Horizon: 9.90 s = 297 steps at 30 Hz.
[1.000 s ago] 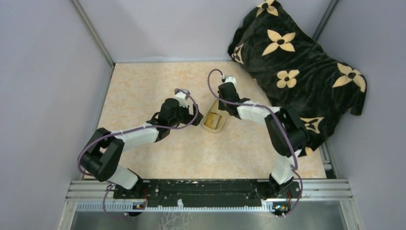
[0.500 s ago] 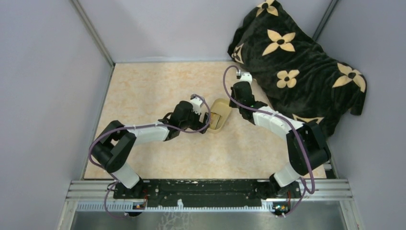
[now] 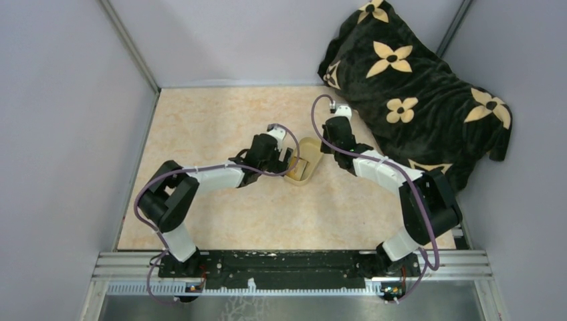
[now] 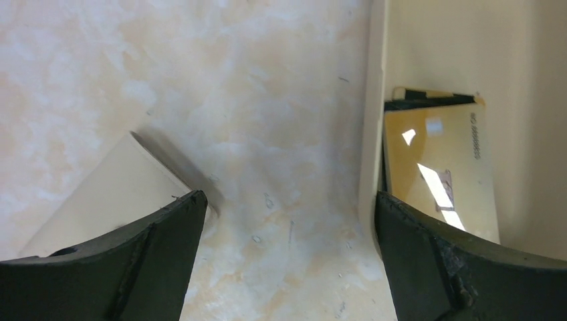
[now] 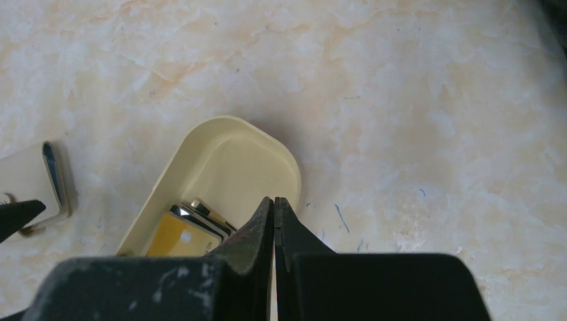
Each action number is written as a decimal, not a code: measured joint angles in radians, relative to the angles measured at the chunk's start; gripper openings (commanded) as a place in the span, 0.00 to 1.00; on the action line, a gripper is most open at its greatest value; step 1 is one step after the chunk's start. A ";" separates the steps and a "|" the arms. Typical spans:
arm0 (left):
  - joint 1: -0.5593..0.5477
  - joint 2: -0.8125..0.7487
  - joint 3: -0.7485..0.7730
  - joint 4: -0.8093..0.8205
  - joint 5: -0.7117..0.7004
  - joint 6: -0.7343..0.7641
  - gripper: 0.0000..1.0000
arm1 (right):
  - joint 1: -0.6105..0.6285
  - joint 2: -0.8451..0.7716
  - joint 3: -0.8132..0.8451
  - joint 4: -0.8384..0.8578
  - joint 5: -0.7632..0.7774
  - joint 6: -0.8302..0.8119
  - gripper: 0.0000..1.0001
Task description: Take the credit cards out of the card holder
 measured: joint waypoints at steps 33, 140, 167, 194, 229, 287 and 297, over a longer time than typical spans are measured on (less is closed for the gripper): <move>0.062 -0.179 0.033 0.042 -0.055 -0.091 0.96 | 0.134 0.010 -0.232 0.119 -0.266 -0.022 0.00; 0.225 -0.096 -0.197 0.234 0.019 -0.213 0.88 | 0.088 0.102 -0.106 0.155 -0.421 0.034 0.00; 0.122 -0.050 -0.272 0.356 0.487 -0.171 0.90 | 0.085 0.095 -0.111 0.130 -0.394 0.034 0.00; 0.132 -0.199 -0.266 0.218 0.252 -0.503 0.67 | 0.149 -0.013 -0.020 -0.088 -0.315 -0.305 0.71; 0.096 0.011 -0.383 0.639 0.505 -0.514 0.00 | 0.171 0.060 0.002 -0.039 -0.440 -0.307 0.17; 0.114 0.029 -0.399 0.675 0.505 -0.478 0.00 | 0.261 0.243 0.053 0.004 -0.317 -0.442 0.00; 0.116 0.029 -0.399 0.675 0.507 -0.482 0.00 | 0.261 0.242 0.053 0.008 -0.291 -0.393 0.00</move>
